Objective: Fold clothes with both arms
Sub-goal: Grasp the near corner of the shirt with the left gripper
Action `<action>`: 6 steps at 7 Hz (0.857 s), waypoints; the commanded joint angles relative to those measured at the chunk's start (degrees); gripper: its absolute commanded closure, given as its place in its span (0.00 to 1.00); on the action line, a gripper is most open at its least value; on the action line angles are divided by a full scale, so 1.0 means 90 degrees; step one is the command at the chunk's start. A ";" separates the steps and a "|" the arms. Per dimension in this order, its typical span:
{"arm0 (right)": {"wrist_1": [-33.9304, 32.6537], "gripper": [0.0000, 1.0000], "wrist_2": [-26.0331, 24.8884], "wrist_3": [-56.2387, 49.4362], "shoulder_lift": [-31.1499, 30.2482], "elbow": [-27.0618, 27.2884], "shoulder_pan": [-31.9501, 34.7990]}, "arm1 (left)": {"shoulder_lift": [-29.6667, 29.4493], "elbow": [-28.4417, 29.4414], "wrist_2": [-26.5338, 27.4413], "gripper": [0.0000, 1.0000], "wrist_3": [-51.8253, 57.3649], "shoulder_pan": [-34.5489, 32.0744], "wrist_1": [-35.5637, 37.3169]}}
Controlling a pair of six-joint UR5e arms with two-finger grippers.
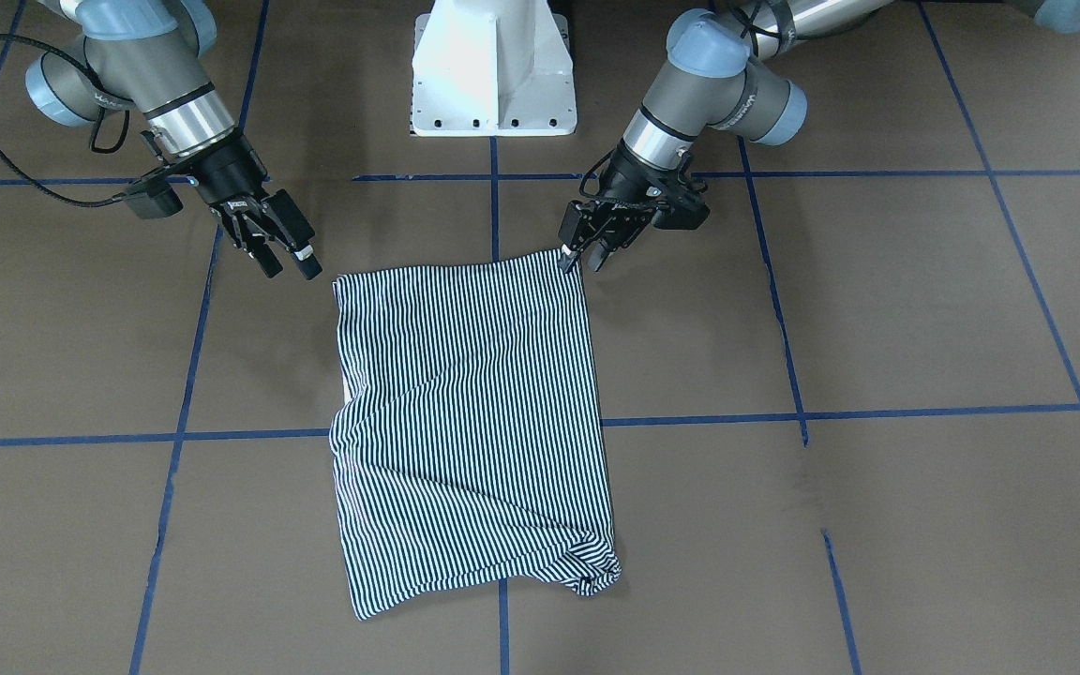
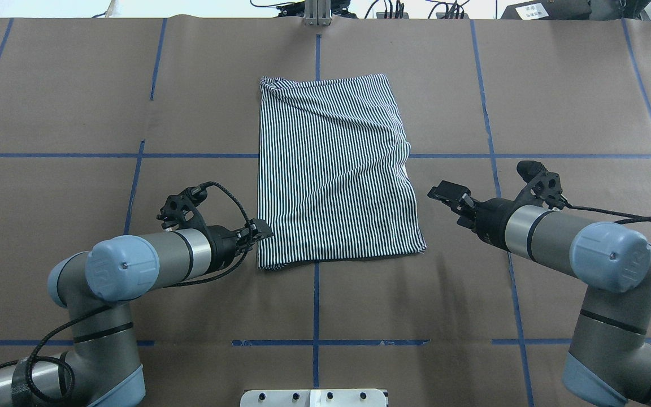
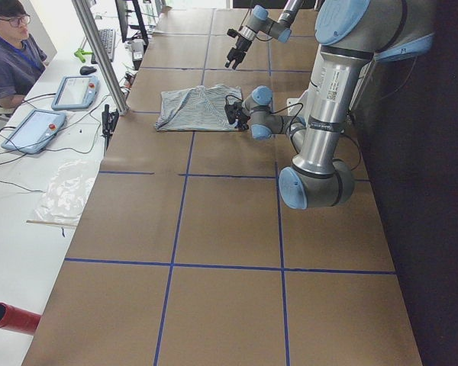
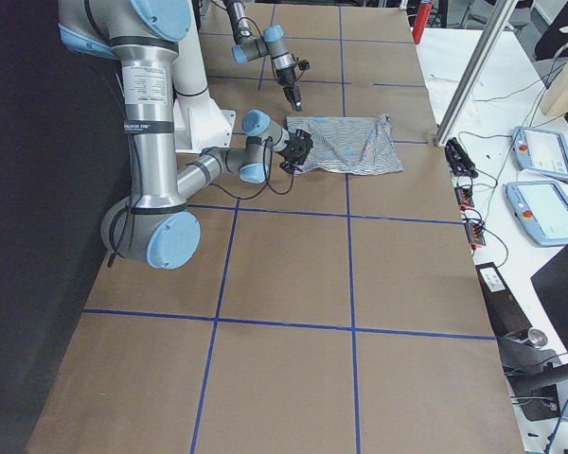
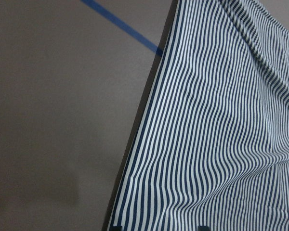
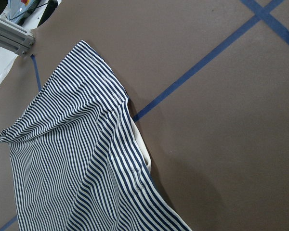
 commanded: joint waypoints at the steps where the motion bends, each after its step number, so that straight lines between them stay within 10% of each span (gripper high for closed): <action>1: -0.0002 0.03 -0.0029 0.0031 0.0002 0.0006 -0.0009 | 0.0010 0.0052 0.0205 0.39 -0.0117 0.0290 0.0018; 6: 0.0008 0.03 -0.0039 0.0031 0.0002 0.0006 -0.0009 | 0.0020 0.0091 0.0235 0.39 -0.0186 0.0379 0.0028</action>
